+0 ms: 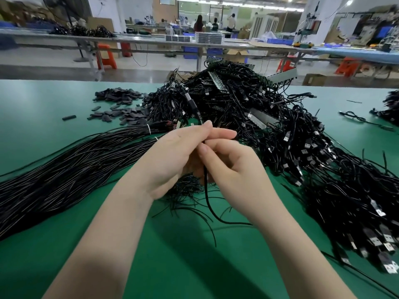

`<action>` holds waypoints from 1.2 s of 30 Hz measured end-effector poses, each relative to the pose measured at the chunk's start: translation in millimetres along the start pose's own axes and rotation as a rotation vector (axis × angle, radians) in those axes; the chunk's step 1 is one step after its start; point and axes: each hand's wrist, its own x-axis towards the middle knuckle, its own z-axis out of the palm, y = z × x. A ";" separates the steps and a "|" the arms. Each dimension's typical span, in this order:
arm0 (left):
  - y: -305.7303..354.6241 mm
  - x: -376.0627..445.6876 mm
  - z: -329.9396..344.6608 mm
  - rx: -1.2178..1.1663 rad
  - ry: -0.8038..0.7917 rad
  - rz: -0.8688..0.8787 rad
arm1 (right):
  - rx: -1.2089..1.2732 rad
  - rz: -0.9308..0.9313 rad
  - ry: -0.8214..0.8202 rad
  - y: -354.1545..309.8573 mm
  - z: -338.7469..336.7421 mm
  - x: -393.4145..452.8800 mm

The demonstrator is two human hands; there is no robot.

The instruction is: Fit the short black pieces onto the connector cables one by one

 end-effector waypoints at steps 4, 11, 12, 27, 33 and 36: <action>1.4 0.1 -0.7 0.040 0.075 -0.021 | -0.079 0.033 -0.092 3.3 -0.4 -1.7; 3.3 3.6 -1.5 -0.143 0.056 -0.044 | -0.017 0.146 -0.397 15.7 -6.0 -1.0; 6.4 3.0 -3.0 -0.238 0.021 -0.047 | 0.043 0.195 -0.469 18.4 -5.7 -1.4; -10.1 -2.1 -3.6 0.189 -0.467 -0.302 | -0.006 0.312 -0.174 8.0 -59.1 4.5; -10.3 3.0 0.7 -0.071 -0.171 -0.079 | 0.122 0.158 -0.155 -16.3 -47.9 -2.9; -9.1 4.6 2.6 -0.048 -0.025 0.014 | 0.109 0.108 -0.145 -18.3 -42.0 -3.8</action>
